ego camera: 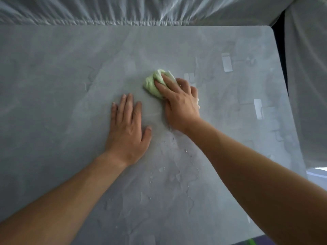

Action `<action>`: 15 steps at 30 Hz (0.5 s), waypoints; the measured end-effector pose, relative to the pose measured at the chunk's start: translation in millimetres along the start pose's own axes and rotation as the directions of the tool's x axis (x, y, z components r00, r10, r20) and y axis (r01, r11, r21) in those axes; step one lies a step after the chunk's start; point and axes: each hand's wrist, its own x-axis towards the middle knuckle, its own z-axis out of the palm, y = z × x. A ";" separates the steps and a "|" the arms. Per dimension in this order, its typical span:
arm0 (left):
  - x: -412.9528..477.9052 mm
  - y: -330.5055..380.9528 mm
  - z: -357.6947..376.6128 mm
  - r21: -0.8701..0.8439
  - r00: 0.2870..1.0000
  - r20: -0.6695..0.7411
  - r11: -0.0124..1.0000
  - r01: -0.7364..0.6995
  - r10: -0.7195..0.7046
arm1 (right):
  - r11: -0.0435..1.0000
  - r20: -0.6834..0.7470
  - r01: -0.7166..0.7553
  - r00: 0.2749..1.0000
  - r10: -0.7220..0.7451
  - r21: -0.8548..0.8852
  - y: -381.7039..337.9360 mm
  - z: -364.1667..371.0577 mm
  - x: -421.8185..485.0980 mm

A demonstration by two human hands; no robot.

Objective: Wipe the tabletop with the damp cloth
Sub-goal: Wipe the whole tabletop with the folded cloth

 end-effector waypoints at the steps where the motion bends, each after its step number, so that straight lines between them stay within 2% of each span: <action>1: 0.3 -1.5 -0.3 0.011 1.000 0.005 1.000 -0.002 0.002 | 1.000 -0.016 0.003 1.000 -0.003 0.003 -5.0 1.5 -4.0; 7: -19.6 15.8 6.0 0.092 0.998 -0.001 0.994 0.062 -0.062 | 0.950 0.052 0.310 0.949 -0.311 0.036 22.0 -2.3 -82.8; 9: -28.1 25.1 9.7 0.103 0.996 0.001 0.991 0.090 -0.091 | 0.966 0.045 0.256 0.966 -0.255 -0.029 50.0 -11.1 -69.8; 12: -34.7 32.0 13.3 0.109 0.991 0.000 0.985 0.131 -0.132 | 0.999 -0.029 -0.022 0.999 0.021 -0.038 75.0 -22.5 -50.6; 13: -35.9 32.7 14.0 0.119 0.991 -0.001 0.984 0.135 -0.135 | 0.998 -0.046 -0.067 0.997 0.066 -0.020 72.2 -21.3 -55.9; 15: -38.3 33.3 14.2 0.138 0.990 0.003 0.981 0.137 -0.139 | 1.000 -0.050 -0.021 0.999 0.020 -0.016 57.9 -13.7 -87.5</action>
